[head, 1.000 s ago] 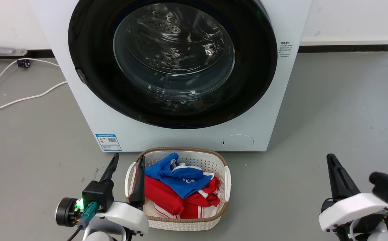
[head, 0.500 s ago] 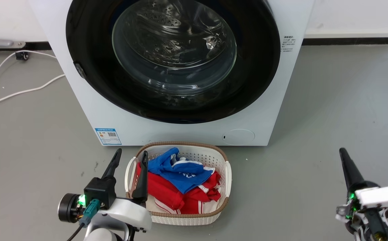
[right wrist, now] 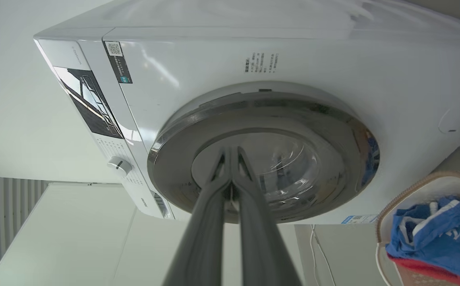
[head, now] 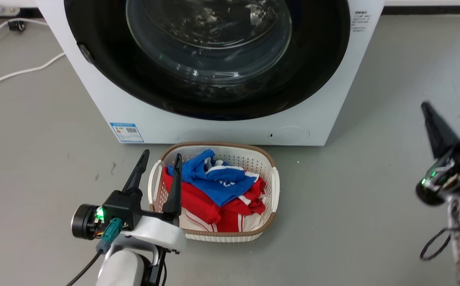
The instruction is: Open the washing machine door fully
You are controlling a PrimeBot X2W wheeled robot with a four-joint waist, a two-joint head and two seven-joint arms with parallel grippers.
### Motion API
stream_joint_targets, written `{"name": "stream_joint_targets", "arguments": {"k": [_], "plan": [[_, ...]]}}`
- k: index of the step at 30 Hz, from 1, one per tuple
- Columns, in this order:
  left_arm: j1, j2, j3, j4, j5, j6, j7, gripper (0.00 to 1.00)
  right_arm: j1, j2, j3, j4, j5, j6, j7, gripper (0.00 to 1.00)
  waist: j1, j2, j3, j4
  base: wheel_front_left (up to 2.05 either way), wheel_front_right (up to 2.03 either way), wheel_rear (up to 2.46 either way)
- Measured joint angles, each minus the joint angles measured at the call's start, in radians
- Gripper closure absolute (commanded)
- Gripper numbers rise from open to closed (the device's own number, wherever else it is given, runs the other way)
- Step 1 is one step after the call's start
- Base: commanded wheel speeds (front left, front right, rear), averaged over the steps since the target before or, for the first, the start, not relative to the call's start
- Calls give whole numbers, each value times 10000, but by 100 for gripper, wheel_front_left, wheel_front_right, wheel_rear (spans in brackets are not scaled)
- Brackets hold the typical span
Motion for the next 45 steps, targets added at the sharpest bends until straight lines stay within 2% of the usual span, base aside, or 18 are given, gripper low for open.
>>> {"name": "stream_joint_targets", "arguments": {"k": [10,16,23,28,35,45], "plan": [[-588,-107,-209,-236,132,-84,0,0,-3557,-1574,872,2372,-299,0,1342,100,1,0,989,376,0,0,0],[-947,-171,-263,-433,253,-82,0,0,-6184,-2111,1783,4155,-1156,0,2050,100,1,0,1639,544,0,0,0],[-1387,-240,-357,-617,309,-86,0,0,-8812,-2163,2583,5835,-2213,0,2525,100,2,0,2352,733,0,0,0],[-1688,-278,-437,-738,345,-90,0,0,-10029,-1977,3028,6688,-2782,0,2824,100,1,0,2817,853,0,0,0],[-1894,-313,-468,-802,357,-90,0,0,-10669,-1662,3333,7185,-3160,0,2966,100,1,0,3242,922,0,0,0],[-2033,-337,-516,-800,360,-84,0,0,-10856,-1689,3440,7323,-3367,2,3338,100,1,0,3464,908,0,0,0]]}}
